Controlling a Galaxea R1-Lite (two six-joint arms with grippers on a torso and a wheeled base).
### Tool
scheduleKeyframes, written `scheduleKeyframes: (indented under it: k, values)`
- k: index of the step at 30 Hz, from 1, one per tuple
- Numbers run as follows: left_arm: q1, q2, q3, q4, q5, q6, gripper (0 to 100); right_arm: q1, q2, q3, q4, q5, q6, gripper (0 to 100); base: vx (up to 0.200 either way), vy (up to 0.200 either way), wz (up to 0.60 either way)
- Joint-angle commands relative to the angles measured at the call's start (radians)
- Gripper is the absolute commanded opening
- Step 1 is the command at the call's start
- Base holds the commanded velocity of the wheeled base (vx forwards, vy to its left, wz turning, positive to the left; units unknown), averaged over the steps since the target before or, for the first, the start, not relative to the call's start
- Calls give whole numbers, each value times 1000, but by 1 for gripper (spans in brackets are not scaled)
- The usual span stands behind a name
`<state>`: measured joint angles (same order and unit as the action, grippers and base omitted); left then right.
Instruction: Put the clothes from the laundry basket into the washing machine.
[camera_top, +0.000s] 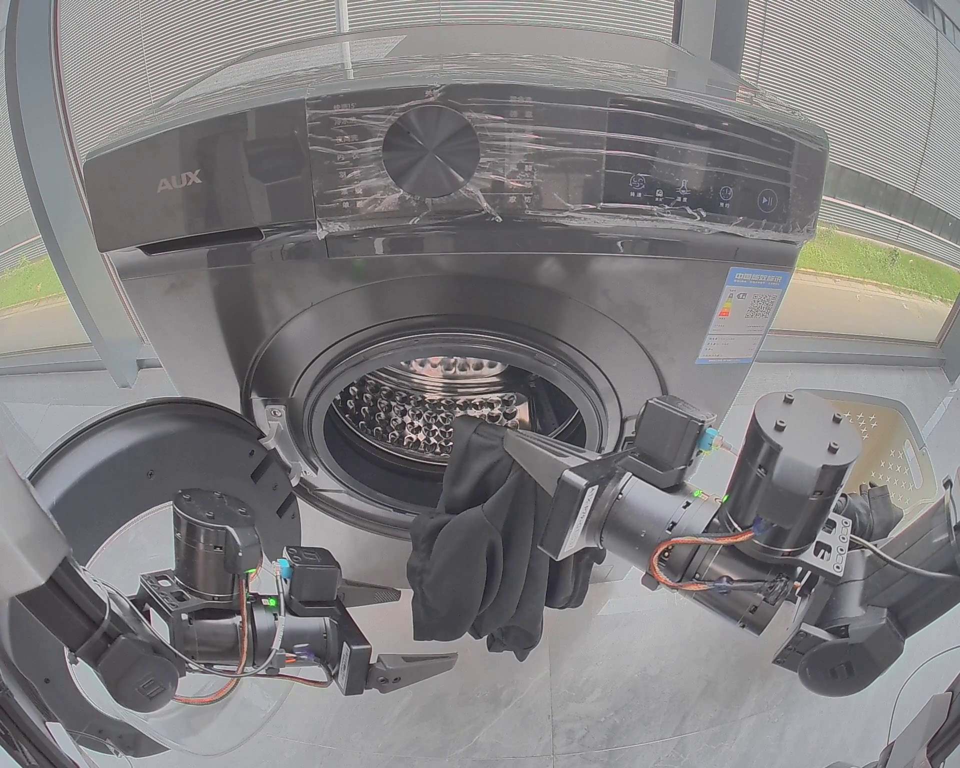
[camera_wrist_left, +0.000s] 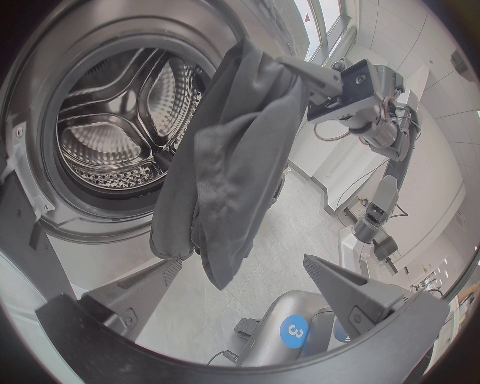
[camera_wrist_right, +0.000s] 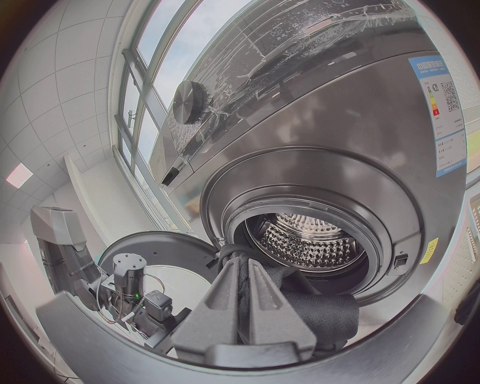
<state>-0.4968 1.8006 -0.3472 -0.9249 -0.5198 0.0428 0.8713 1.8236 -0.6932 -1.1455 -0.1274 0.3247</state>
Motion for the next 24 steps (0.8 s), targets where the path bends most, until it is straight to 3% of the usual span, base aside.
scheduleKeyframes:
  k: [1,9,12,15,24]
  values:
    - [-2,82,-1,-25,3,0,100,6,-1,0,-3,0,-1,0,0,0,0]
    - [-12,151,-3,-126,3,-18,100,12,13,1,-28,0,-1,0,0,0,0]
    - [-45,164,-4,-203,3,-70,100,12,14,1,-29,0,-1,0,0,0,0]
    - [-52,187,-10,-284,6,-93,100,12,14,3,-29,0,-1,0,0,0,0]
    - [-54,241,1,-368,29,-92,100,11,14,8,-29,0,-1,0,0,0,0]
